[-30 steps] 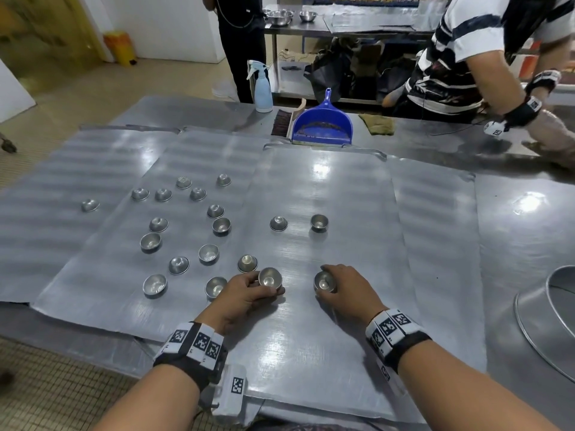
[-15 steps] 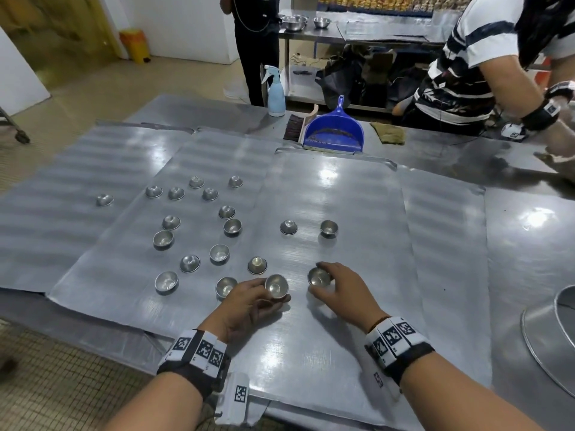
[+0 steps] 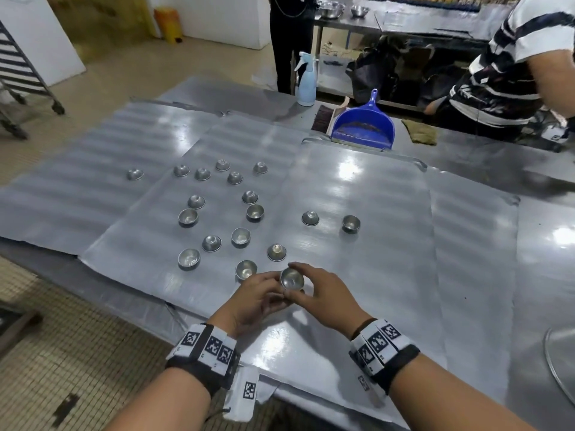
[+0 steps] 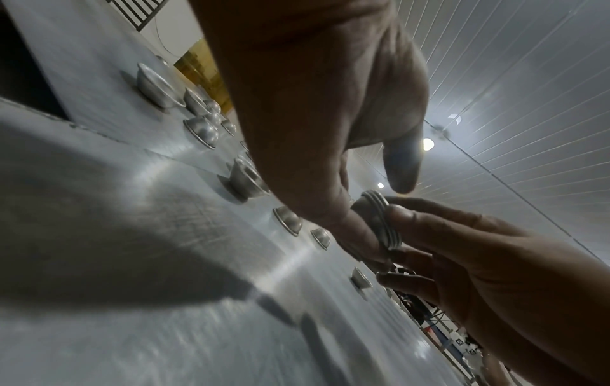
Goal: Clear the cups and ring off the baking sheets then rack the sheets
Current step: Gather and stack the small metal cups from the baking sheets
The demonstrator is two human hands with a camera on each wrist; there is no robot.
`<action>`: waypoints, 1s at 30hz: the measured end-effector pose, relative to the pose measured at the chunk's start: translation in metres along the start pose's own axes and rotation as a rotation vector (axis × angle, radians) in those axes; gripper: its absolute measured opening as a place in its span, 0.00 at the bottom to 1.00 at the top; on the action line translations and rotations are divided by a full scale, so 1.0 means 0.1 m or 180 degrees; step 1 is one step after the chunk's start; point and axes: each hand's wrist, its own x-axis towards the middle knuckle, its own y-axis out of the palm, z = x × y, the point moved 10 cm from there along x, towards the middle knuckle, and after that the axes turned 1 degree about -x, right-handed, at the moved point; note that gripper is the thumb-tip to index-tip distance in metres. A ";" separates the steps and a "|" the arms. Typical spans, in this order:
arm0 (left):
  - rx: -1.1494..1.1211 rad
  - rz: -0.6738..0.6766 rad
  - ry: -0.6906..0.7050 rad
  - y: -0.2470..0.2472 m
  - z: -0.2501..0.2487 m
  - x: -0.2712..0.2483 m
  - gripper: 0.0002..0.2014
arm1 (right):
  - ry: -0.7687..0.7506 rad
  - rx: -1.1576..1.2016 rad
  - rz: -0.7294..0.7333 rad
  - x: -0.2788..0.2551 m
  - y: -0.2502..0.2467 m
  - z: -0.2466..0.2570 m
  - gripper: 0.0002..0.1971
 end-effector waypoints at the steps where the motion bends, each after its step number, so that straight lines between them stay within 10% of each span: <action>1: -0.0021 -0.0023 0.0037 0.00 0.00 -0.02 0.10 | -0.0007 0.0008 0.0036 0.00 0.01 0.01 0.31; 19: -0.0405 -0.1453 0.0450 -0.58 -0.03 -0.81 0.10 | 0.0606 -0.0515 0.0737 -0.14 0.28 -0.40 0.23; 30: -0.0398 -0.1503 0.0509 -1.26 -0.39 -1.07 0.08 | 0.0502 -0.0424 0.0683 0.36 0.73 0.19 0.30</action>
